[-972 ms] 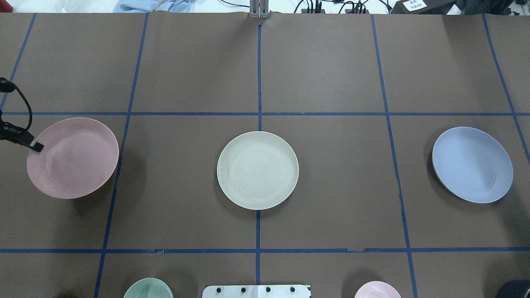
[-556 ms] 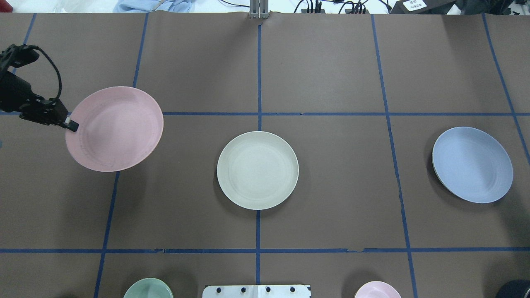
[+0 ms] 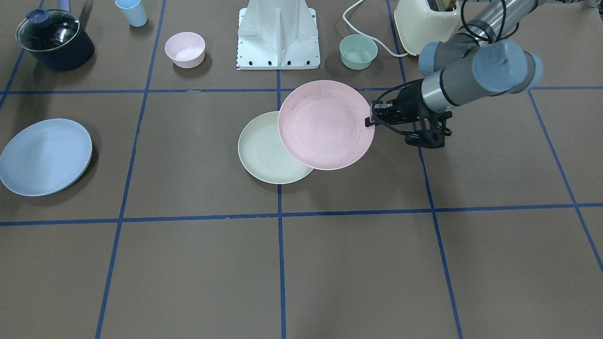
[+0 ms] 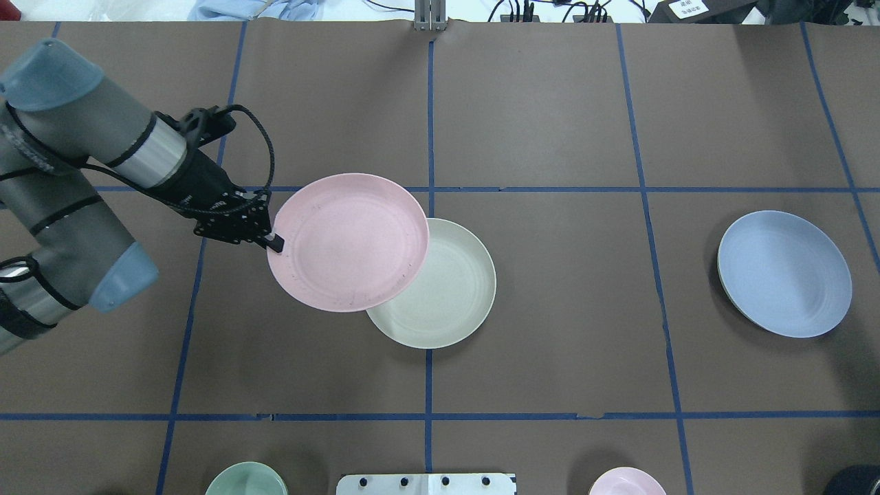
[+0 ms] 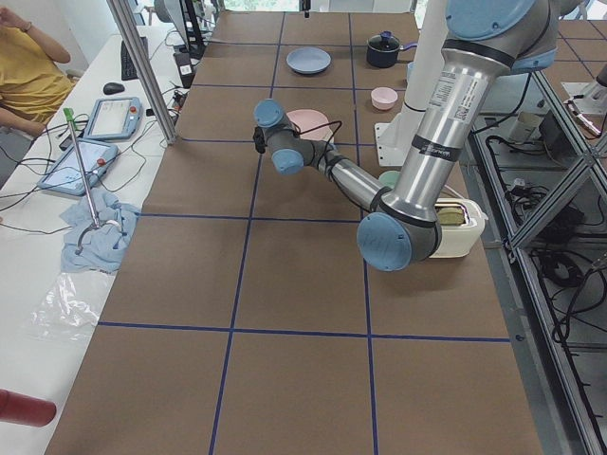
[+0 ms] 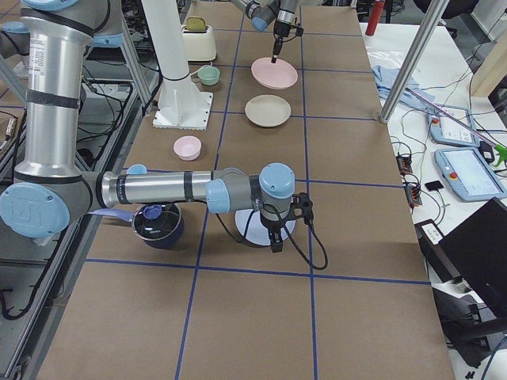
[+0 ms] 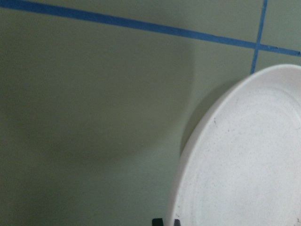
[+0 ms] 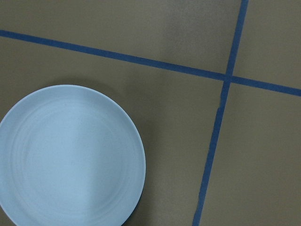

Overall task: Stack three plates with pink and blue
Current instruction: 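Lift the pink plate with the left gripper and carry it over the cream plate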

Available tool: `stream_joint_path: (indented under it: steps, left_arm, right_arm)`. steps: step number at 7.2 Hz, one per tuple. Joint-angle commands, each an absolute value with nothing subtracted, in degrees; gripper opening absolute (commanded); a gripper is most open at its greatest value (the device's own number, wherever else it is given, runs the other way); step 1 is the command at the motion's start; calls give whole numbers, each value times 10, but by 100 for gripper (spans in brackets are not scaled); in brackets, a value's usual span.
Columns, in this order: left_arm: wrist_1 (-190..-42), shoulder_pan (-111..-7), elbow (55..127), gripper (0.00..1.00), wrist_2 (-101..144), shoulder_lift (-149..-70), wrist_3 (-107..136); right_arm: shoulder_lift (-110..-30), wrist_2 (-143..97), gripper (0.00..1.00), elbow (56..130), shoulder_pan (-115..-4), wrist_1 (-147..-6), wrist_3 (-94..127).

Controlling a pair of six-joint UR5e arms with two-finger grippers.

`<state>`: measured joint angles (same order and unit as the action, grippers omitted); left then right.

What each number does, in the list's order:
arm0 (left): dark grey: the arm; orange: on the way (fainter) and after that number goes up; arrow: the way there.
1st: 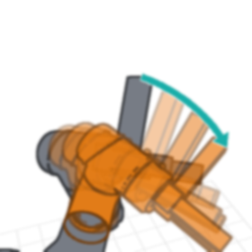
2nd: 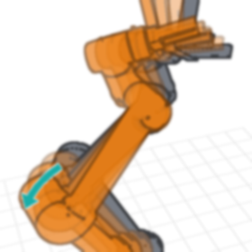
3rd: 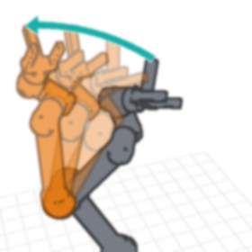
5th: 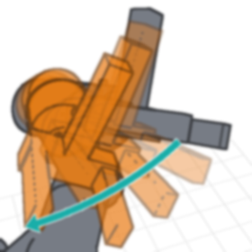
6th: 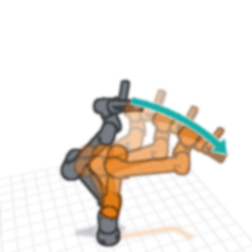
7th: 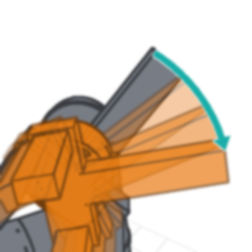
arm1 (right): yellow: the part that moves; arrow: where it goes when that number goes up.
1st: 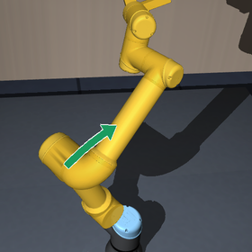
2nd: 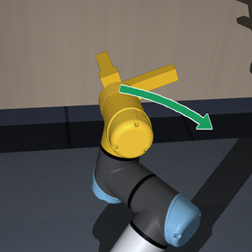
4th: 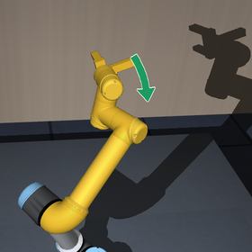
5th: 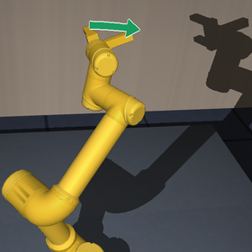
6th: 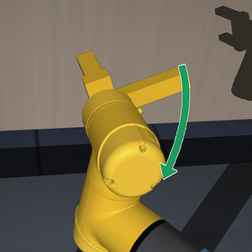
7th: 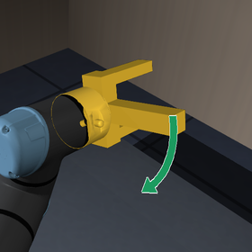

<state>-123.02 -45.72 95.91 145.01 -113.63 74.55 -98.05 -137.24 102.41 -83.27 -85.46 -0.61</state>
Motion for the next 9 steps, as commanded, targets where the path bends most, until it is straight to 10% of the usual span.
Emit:
stream_joint_path:
  steps: [1,9]
  left_arm:
    - [-1281,-408,906,0,1404,-1176,757]
    - [-1386,-363,828,0,1303,-1207,748]
  right_arm:
    - [-981,-1390,100,1024,-832,-855,-6]
    - [-981,-1397,100,1024,-832,-854,-6]
